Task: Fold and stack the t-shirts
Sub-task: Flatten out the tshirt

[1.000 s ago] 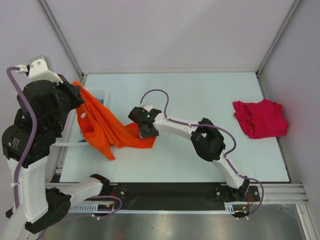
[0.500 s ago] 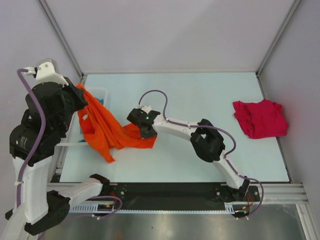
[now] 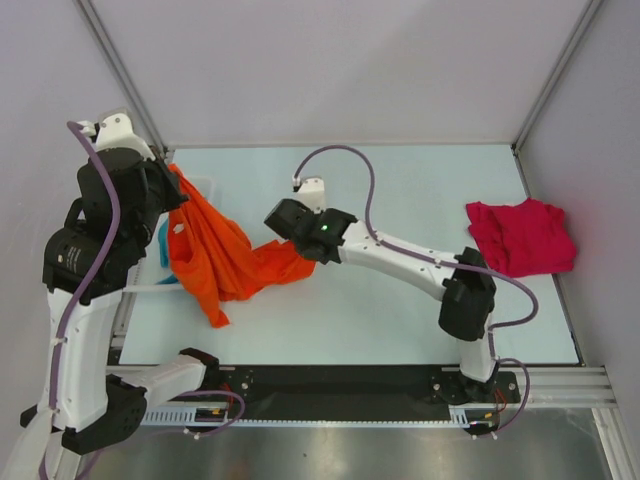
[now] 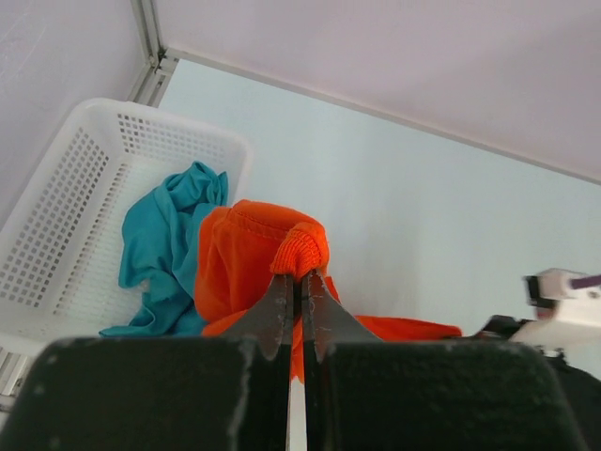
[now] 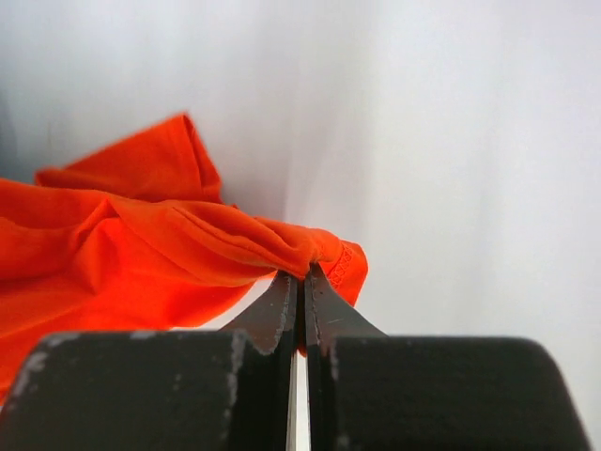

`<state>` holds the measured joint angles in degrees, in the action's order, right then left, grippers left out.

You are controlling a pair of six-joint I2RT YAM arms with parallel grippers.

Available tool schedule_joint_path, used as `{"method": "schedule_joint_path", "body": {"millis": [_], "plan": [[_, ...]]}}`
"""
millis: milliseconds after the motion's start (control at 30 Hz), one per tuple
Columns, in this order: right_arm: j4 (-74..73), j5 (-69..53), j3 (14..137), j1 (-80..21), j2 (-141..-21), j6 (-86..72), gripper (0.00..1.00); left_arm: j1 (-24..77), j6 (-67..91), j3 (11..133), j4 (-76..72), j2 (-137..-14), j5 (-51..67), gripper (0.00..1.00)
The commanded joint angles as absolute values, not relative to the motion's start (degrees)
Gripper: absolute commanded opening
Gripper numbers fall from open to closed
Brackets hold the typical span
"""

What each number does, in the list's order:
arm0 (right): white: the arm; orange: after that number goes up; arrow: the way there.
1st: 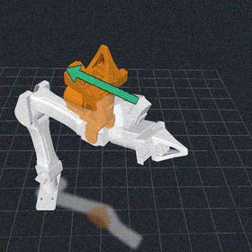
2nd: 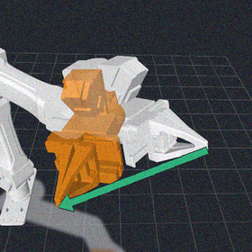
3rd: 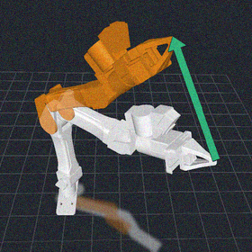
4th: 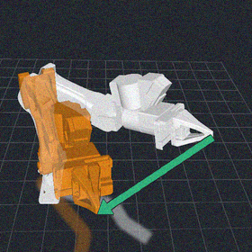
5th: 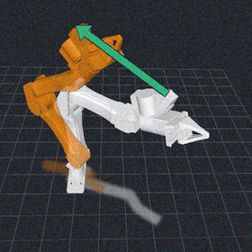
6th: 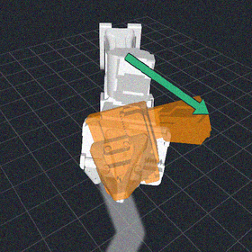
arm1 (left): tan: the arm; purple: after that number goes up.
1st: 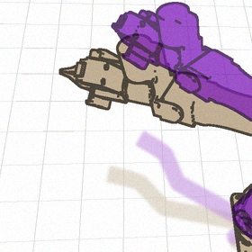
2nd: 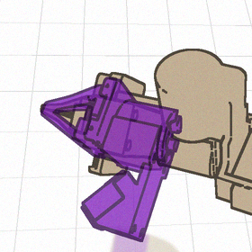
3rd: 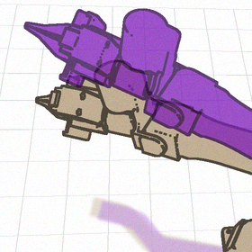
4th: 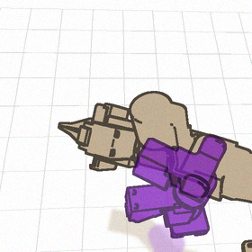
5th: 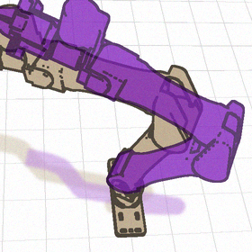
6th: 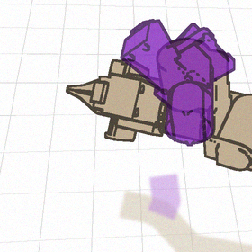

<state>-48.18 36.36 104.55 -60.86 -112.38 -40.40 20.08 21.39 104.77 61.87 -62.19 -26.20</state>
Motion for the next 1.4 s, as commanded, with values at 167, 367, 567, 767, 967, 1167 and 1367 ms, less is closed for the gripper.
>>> {"method": "schedule_joint_path", "body": {"millis": [167,367,567,767,967,1167,1367], "plan": [[-55.63,59.75,106.08,-61.43,-93.97,-40.43,0.0,19.42,19.42,117.57,64.5,-63.98,-25.22,0.0],[-66.96,75.92,112.31,-65.03,-86.05,-43.93,0.0,19.51,23.01,117.69,66.53,-60.12,-30.4,0.0],[-73.92,84.72,114.52,-71.62,-78.5,-47.29,0.0,19.51,28.82,120.49,69.43,-54.94,-32.69,0.0],[-27.25,98.14,97.8,-77.15,-66.66,1.92,0.0,19.51,30.67,124.79,71.72,-51.68,-36.3,0.0],[18.94,97.9,86.57,-75.75,-63.63,26.05,0.0,19.51,31.73,124.37,73.21,-52.03,-33.32,0.0],[7.77,100.63,88.93,-77.69,-63.72,18.66,0.0,19.51,31.38,122.43,73.91,-52.38,-28.75,0.0],[-2.6,100.63,93.68,-77.87,-65.3,13.02,0.0,19.51,31.03,119.45,74.88,-53.09,-24.62,0.0]]}}
